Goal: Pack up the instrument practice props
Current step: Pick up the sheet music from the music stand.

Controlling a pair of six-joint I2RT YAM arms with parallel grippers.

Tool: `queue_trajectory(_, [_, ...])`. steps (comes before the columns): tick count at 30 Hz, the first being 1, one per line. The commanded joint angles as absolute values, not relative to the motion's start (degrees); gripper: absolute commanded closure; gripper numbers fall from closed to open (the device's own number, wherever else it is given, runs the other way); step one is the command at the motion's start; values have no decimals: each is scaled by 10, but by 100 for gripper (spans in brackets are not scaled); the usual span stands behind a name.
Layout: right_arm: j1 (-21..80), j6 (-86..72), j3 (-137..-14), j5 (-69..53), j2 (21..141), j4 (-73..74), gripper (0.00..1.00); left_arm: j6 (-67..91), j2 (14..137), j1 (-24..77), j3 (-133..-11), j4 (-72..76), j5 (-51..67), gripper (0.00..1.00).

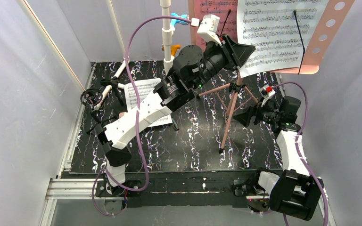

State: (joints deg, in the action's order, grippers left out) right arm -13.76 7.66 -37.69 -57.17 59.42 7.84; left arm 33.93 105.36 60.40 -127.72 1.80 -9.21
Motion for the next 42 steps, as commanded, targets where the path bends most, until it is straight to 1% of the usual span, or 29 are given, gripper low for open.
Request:
queue_trajectory(1, [-143, 84, -379, -581, 581, 80, 1, 314, 1076, 606, -1314, 33, -99, 83])
queue_trajectory(3, [-144, 84, -379, -581, 580, 80, 2, 298, 1081, 606, -1325, 31, -92, 99])
queue_trajectory(4, [-144, 85, -379, -581, 580, 81, 2, 288, 1082, 606, -1328, 26, -92, 100])
queue_trajectory(8, [-146, 91, -380, -579, 576, 86, 2, 232, 1054, 607, -1314, 4, -101, 100])
queue_trajectory(15, [-147, 94, -380, -574, 574, 88, 1, 115, 913, 607, -1173, -4, -164, 100])
queue_trajectory(22, [-147, 99, -380, -570, 580, 91, 2, 56, 821, 607, -1120, -43, -148, 100])
queue_trajectory(27, [-148, 102, -380, -566, 581, 93, 2, 41, 735, 607, -1060, -87, -168, 100])
queue_trajectory(36, [-148, 135, -386, -569, 591, 116, 2, 52, 525, 607, -869, -161, -185, 100])
queue_trajectory(42, [-148, 159, -390, -584, 600, 133, 2, 81, 425, 607, -771, -210, -188, 100])
